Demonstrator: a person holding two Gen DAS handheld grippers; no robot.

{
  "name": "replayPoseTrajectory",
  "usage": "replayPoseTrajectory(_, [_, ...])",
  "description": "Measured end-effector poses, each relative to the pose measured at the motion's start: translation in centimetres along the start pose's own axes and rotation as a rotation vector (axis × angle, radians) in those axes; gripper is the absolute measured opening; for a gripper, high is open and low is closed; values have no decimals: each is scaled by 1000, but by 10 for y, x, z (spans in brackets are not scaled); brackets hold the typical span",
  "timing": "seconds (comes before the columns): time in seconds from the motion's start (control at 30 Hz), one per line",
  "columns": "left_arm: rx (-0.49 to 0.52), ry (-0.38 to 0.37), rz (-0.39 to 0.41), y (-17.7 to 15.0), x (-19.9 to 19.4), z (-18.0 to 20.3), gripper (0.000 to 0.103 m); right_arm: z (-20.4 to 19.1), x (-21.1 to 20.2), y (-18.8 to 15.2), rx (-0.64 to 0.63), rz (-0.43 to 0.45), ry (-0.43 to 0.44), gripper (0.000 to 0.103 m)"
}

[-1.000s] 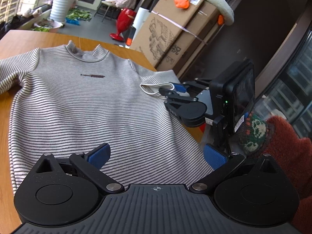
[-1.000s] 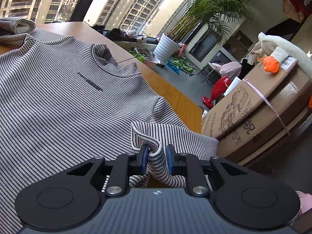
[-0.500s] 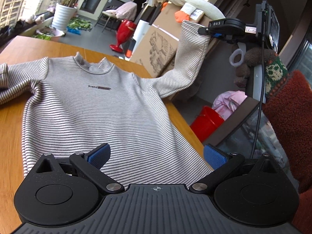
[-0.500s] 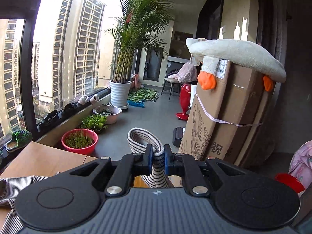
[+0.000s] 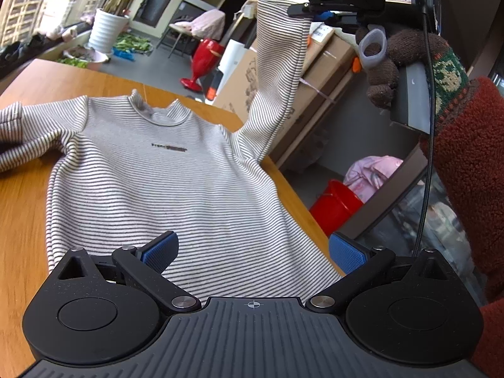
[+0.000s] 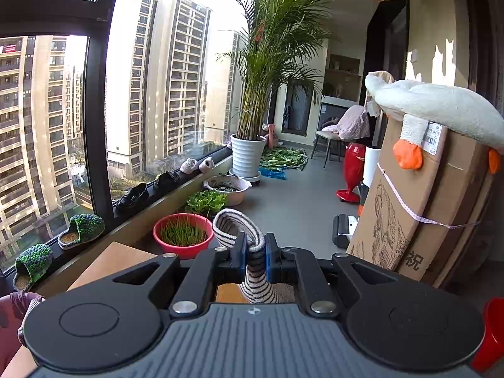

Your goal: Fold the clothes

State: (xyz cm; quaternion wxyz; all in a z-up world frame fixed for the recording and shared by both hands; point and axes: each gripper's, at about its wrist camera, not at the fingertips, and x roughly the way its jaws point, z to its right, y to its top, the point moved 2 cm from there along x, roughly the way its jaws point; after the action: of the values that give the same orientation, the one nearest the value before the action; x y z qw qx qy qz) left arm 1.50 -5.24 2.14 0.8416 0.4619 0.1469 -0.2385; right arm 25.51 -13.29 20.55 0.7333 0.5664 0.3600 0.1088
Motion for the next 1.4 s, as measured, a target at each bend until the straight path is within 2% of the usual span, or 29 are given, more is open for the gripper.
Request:
replayPoseTrajectory(0.53, [-38, -5, 12, 0, -6, -14, 103, -65, 17, 7, -69, -38, 97, 11])
replayPoseTrajectory(0.63, [-44, 1, 10, -1, -7, -16, 103, -70, 18, 9, -58, -30, 124, 24])
replayPoseTrajectory(0.7, [-46, 6, 7, -1, -7, -15, 103, -73, 16, 9, -58, -19, 135, 41])
replayPoseTrajectory(0.9, [-42, 25, -18, 0, -1, -14, 103, -63, 14, -4, -39, -23, 147, 60])
replayPoseTrajectory(1.13, [-29, 81, -51, 0, 11, -12, 103, -26, 13, -49, 41, -84, 163, 79])
replayPoseTrajectory(1.23, [-39, 147, -33, 1, 16, -20, 103, -8, 8, -74, 104, -110, 188, 87])
replayPoseTrajectory(1.3, [-41, 220, 0, 3, 17, -27, 103, 2, 1, -93, 146, -122, 226, 100])
replayPoseTrajectory(1.4, [-18, 332, 88, 10, 11, -40, 103, 12, -10, -122, 213, -139, 337, 103])
